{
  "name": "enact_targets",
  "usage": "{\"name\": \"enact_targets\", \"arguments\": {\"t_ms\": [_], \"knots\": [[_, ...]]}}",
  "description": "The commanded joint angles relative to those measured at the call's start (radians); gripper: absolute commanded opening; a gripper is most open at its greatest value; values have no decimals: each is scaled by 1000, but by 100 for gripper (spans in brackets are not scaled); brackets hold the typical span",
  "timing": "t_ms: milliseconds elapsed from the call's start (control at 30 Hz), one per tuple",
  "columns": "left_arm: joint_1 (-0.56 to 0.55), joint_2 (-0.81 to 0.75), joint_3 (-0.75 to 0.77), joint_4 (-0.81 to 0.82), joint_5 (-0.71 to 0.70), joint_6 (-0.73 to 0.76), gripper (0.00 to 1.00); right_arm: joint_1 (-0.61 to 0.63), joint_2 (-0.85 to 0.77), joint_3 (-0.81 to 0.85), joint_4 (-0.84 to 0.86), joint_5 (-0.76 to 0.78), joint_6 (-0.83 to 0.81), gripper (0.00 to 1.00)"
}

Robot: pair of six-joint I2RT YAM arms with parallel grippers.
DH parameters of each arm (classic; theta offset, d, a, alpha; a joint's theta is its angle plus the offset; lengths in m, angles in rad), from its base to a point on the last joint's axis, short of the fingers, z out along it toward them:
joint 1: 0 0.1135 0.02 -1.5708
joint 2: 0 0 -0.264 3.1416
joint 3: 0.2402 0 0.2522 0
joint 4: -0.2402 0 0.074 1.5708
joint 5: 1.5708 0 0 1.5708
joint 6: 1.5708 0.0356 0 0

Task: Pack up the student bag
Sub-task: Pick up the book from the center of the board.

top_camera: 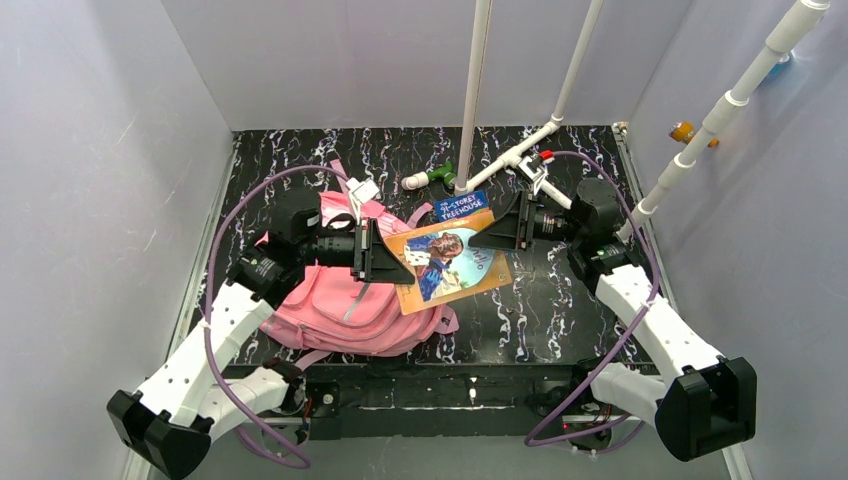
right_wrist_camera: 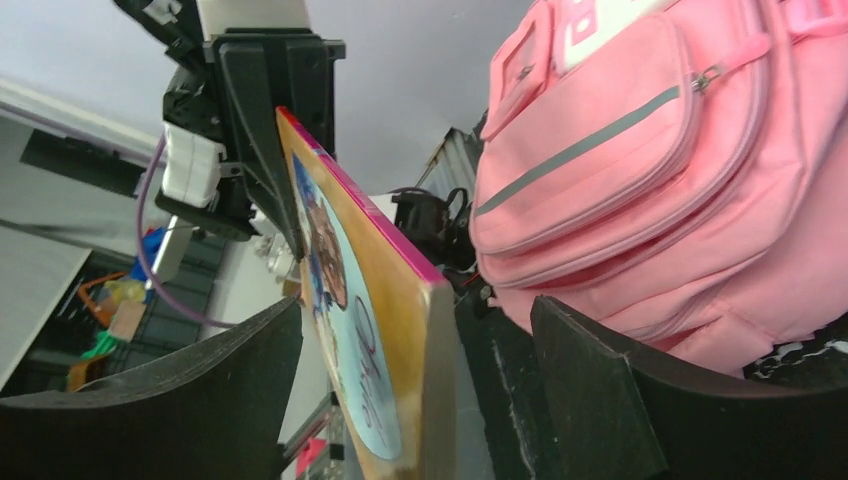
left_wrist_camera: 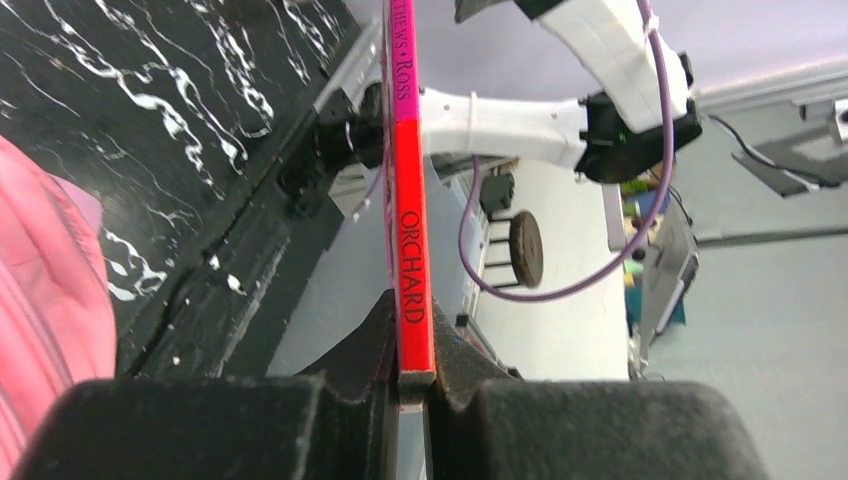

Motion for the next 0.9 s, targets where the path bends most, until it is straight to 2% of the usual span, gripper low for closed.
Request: {"name": "enact_targets", "arguments": {"t_ms": [0,100,167,300,400,600,667,733,767,867], "knots": [[9,17,71,-95,150,121,0,1,-6,17,95,-139,75,86],[10,51,93,-142,164,158,0,3,-28,-19,146,-177,114,66],[11,65,99,-166,158,179,0,3,-44,-33,149,-193,122,59],[14,63,101,-186,120,221,0,3,-79,-72,250,-192,207,54],[21,71,122,-223,78,258,0,4,-94,-93,266,-185,232,42],[32,112,142,-192,43,226,0,18,-110,-124,351,-165,305,39],[34,119,153,-182,30,219,0,24,-115,-131,378,-149,324,28],[34,129,168,-183,17,212,0,26,-118,-132,377,-124,324,6],[35,136,178,-201,-4,216,0,26,-117,-132,371,-112,320,1],[38,149,219,-311,-141,252,30,27,-110,-124,336,-77,299,1]]}}
